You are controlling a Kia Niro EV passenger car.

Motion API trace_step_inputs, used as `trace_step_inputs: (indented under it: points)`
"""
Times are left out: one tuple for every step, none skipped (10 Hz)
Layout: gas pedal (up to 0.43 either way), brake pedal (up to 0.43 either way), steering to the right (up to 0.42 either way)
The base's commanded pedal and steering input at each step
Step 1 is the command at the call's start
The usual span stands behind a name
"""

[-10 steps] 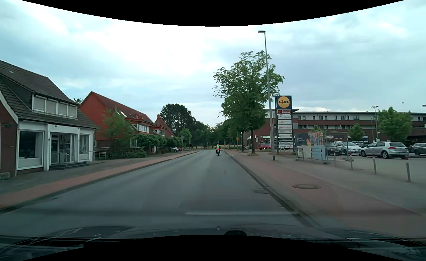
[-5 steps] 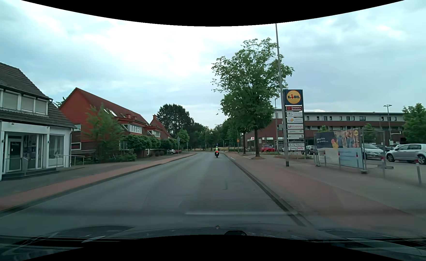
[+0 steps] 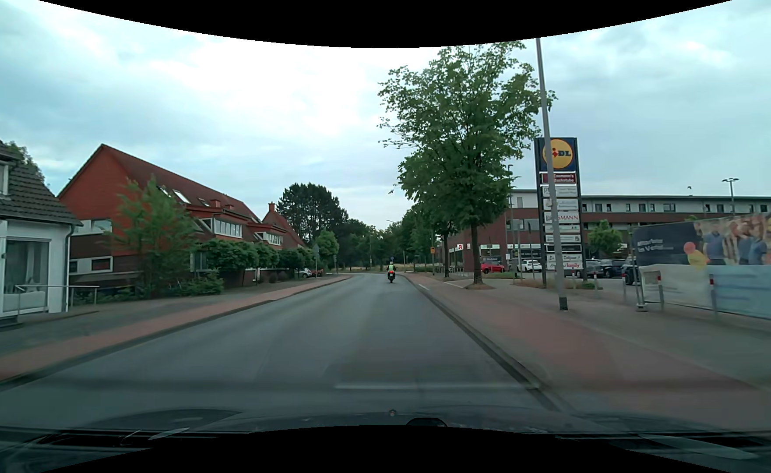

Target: Follow the waypoints while adhering to traffic rules and regulations

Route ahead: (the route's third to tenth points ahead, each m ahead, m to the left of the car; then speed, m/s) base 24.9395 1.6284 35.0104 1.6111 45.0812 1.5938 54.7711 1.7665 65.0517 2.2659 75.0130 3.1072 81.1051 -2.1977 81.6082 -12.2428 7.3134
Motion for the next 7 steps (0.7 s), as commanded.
trace_step_inputs:
  points:
    - [0.15, 0.0, 0.0]
    - [0.15, 0.0, 0.0]
    - [0.15, 0.0, 0.0]
    - [0.15, 0.0, 0.0]
    - [0.15, 0.0, -0.001]
    - [0.15, 0.0, -0.001]
    - [0.15, 0.0, -0.001]
